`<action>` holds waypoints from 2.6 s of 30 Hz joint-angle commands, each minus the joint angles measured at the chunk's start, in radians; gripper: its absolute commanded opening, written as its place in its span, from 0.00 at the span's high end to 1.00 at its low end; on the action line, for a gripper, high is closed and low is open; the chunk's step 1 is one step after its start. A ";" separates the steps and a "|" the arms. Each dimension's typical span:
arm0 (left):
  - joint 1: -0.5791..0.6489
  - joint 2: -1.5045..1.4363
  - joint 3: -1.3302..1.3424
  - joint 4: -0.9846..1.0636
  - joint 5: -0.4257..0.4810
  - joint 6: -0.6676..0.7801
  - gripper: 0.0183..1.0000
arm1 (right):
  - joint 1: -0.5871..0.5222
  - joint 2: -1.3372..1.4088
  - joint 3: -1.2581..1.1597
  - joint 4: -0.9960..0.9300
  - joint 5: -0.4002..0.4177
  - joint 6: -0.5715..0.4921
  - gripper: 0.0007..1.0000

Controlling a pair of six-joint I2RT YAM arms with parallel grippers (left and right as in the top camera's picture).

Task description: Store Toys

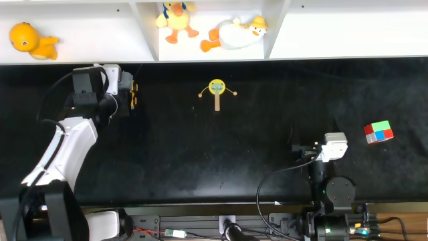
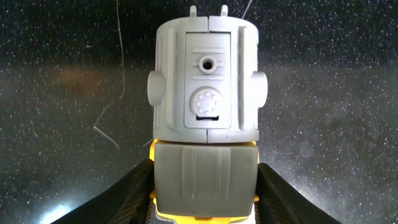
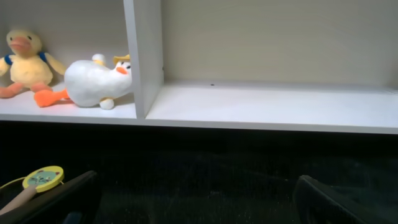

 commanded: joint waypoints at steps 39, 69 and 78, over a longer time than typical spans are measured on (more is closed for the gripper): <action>-0.003 0.080 0.401 -0.016 -0.016 -0.040 0.70 | -0.003 -0.007 -0.013 0.005 -0.006 0.005 0.00; -0.022 0.099 0.430 -0.110 -0.093 -0.024 0.00 | -0.003 -0.007 -0.013 0.005 -0.006 0.005 0.00; -0.031 -0.188 0.116 -0.094 -0.098 -0.027 0.00 | -0.003 -0.007 -0.013 0.005 -0.006 0.005 0.00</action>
